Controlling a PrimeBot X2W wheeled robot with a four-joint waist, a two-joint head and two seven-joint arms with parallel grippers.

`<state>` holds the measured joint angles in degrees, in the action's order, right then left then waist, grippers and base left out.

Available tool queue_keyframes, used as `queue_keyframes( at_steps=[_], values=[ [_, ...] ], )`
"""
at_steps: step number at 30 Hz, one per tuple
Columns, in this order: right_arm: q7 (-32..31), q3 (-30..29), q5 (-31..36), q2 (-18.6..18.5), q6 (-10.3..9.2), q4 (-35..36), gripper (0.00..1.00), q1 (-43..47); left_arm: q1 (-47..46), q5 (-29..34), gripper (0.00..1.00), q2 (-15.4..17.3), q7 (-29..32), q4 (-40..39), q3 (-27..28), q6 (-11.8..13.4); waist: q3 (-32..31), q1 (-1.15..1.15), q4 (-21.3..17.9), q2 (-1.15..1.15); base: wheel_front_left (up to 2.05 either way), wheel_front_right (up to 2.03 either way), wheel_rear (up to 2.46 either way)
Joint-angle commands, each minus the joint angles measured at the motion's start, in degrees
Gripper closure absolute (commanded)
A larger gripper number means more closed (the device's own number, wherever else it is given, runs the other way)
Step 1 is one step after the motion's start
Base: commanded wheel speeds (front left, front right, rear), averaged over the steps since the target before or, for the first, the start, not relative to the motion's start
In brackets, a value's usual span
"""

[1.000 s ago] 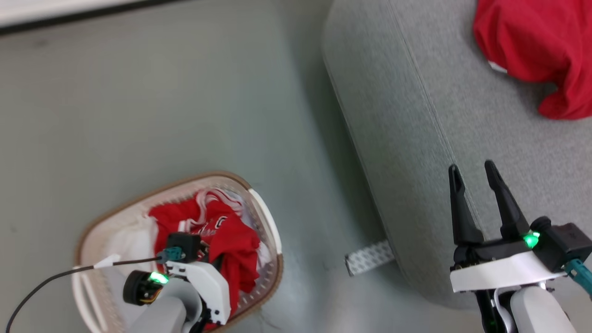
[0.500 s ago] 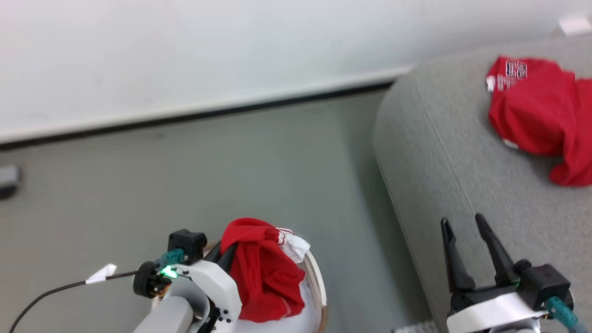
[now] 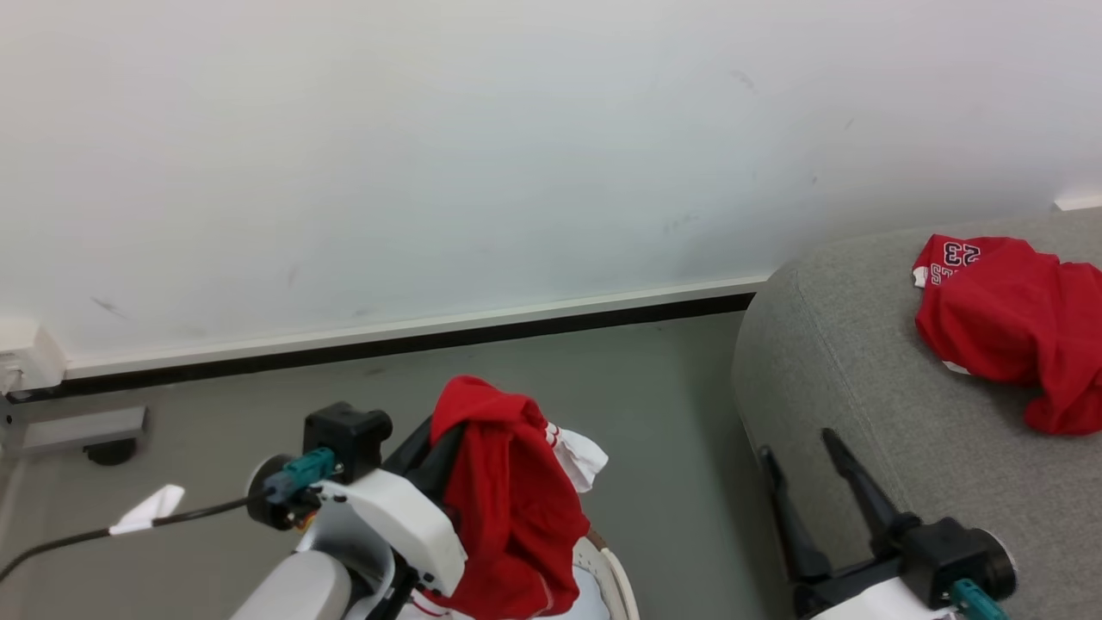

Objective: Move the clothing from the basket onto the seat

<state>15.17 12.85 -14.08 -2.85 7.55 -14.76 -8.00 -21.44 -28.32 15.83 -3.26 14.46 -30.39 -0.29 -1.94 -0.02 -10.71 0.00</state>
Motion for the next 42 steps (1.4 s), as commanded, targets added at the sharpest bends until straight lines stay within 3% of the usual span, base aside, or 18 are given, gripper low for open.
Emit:
queue_keyframes(
  at_steps=[1, 10, 17, 21, 28, 33, 34, 35, 39, 40, 41, 42],
  values=[
    [-0.03, 1.09, 0.94, -0.11, -0.13, 0.39, 0.00, -0.55, 0.90, -0.11, 1.00, 1.12, 1.02, -2.69, 0.31, 0.60, -0.51, 0.02, 0.05, 0.00, 0.00, 0.00, 0.00],
    [-0.92, 16.34, -0.21, -5.45, -0.13, 1.48, 0.00, -6.74, 3.48, 0.07, 1.00, 3.92, 6.81, -16.73, 0.42, 3.80, -1.38, 0.02, 0.43, 0.00, 0.00, 0.00, 0.00],
    [-3.51, 30.56, -6.00, -9.47, -0.13, 2.04, 0.00, -14.30, 3.13, 0.62, 1.00, 2.80, 8.07, -20.78, -1.35, 4.23, -1.24, 0.02, 1.64, 0.00, 0.00, 0.00, 0.00],
    [-3.53, 35.03, -6.77, -11.14, -0.13, 0.25, 0.00, -18.63, 2.50, 1.33, 1.00, 2.13, 8.64, -21.96, -3.11, 3.66, -1.31, 0.02, 2.38, 0.00, 0.00, 0.00, 0.00],
    [-2.52, 38.84, -7.20, -10.43, -0.13, -5.74, 0.00, -23.85, 1.80, 1.24, 1.00, 0.85, 10.17, -23.61, -6.19, 2.61, -1.80, 0.02, 3.80, 0.00, 0.00, 0.00, 0.00],
    [-3.75, 43.78, -12.41, -8.89, -0.13, -11.46, 0.00, -25.19, 1.56, 0.30, 1.00, -0.44, 10.11, -23.56, -7.41, 2.00, -2.16, 0.02, 4.95, 0.00, 0.00, 0.00, 0.00],
    [-3.80, 44.33, -13.93, -8.57, -0.14, -12.49, 0.35, -25.37, 1.52, 0.23, 1.00, -0.71, 10.01, -23.56, -7.52, 2.04, -2.16, 0.02, 5.20, 0.00, 0.00, 0.00, 0.00],
    [-3.57, 44.93, -15.58, -8.21, -0.13, -13.13, 0.96, -25.52, 1.48, 0.12, 1.00, -0.89, 9.95, -23.51, -7.59, 2.08, -2.15, 0.02, 5.45, 0.00, 0.00, 0.00, 0.00],
    [-1.75, 44.18, -20.45, -7.26, -0.14, -15.24, 1.00, -26.44, 1.90, 0.44, 1.00, -0.41, 9.58, -22.99, -6.99, 2.84, -1.76, 0.02, 6.10, 0.00, 0.00, 0.00, 0.00],
    [-1.27, 43.88, -21.17, -7.06, -0.14, -15.61, 1.00, -26.43, 2.02, 1.00, 0.73, -0.08, 9.13, -22.93, -6.83, 2.99, -1.64, 0.02, 6.19, 0.00, 0.00, 0.00, 0.00],
    [-0.98, 43.47, -22.00, -6.90, -0.14, -15.87, 1.00, -26.43, 2.28, 1.29, 0.54, 0.19, 8.64, -22.80, -6.70, 3.18, -1.53, 0.02, 6.25, 0.00, 0.00, 0.00, 0.00],
    [-0.75, 43.08, -22.84, -6.71, -0.14, -16.00, 1.00, -26.60, 2.76, 1.33, 0.23, 0.41, 8.35, -22.55, -6.57, 3.23, -1.43, 0.02, 6.30, 0.00, 0.00, 0.00, 0.00]
  ],
)
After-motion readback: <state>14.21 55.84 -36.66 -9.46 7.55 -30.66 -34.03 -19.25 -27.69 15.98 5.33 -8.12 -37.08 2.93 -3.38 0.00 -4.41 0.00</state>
